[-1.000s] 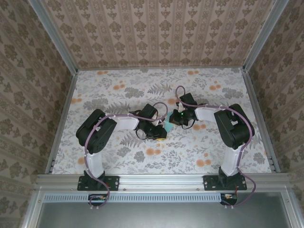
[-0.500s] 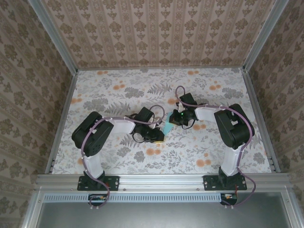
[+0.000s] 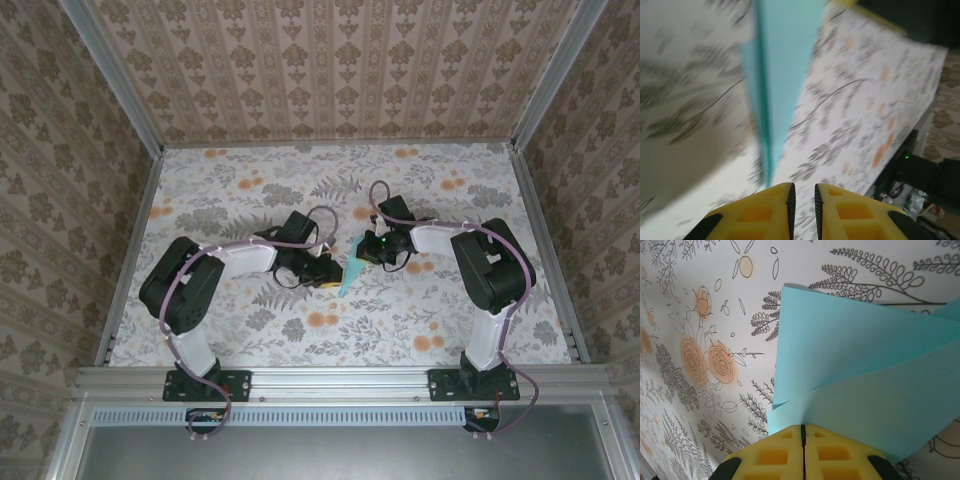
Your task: Fold a paper plane with a square sheet of paper (fold left side to right side)
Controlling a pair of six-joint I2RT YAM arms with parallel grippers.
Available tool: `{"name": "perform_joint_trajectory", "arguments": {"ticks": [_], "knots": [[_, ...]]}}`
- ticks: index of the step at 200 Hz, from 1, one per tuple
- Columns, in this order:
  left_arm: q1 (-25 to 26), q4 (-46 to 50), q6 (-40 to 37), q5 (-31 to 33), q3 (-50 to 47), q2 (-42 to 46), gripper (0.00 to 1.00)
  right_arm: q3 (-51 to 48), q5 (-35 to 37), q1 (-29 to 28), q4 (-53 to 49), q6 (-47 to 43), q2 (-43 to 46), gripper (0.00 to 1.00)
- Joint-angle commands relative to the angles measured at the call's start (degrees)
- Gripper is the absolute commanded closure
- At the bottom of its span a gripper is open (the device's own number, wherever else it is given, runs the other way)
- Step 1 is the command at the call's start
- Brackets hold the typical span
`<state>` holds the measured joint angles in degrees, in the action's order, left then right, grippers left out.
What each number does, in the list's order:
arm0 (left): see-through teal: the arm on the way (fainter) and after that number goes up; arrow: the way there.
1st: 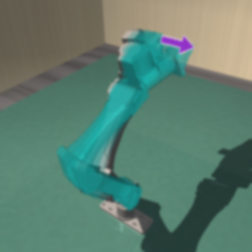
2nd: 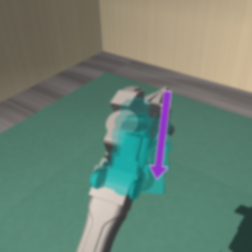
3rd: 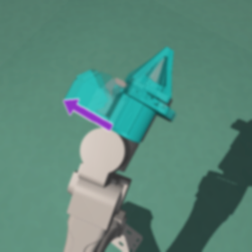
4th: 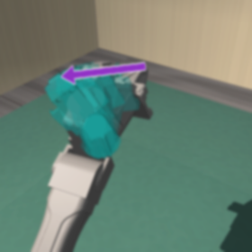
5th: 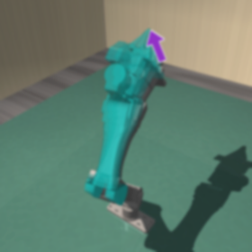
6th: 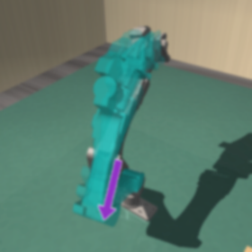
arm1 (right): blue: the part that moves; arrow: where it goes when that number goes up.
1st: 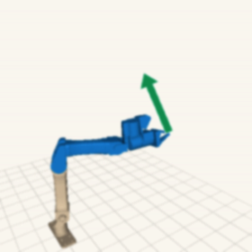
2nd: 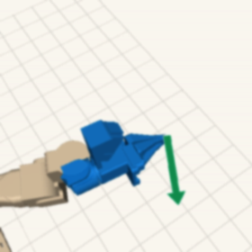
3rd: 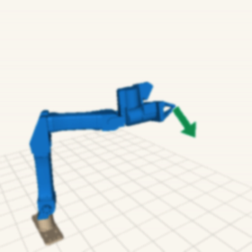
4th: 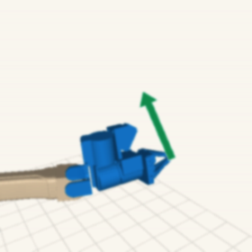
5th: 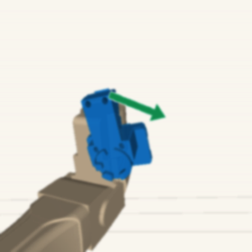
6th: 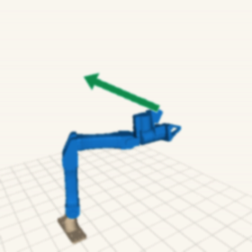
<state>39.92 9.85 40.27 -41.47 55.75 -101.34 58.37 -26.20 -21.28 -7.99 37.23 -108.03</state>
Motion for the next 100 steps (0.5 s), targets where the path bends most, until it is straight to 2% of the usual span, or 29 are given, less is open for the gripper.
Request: {"name": "perform_joint_trajectory", "arguments": {"ticks": [1,29,47,100], "knots": [[0.7,1.0,-1.6,-1.8,3.8,-3.1,0.79,-0.7,3.9,0.7,-5.7,-0.8,-2.6,0.92],[2.2,0.4,-2.0,-2.0,6.6,-7.8,0.79,-1.0,3.4,0.6,-5.2,-0.5,-2.5,0.92],[2.9,2.4,-3.0,0.3,7.9,-9.8,0.79,-1.2,2.9,0.6,-4.7,-0.4,-2.1,0.92],[3.4,4.6,-3.1,4.2,6.2,-11.6,0.81,-1.9,1.2,0.9,-1.3,-0.1,3.4,0.96]]}}
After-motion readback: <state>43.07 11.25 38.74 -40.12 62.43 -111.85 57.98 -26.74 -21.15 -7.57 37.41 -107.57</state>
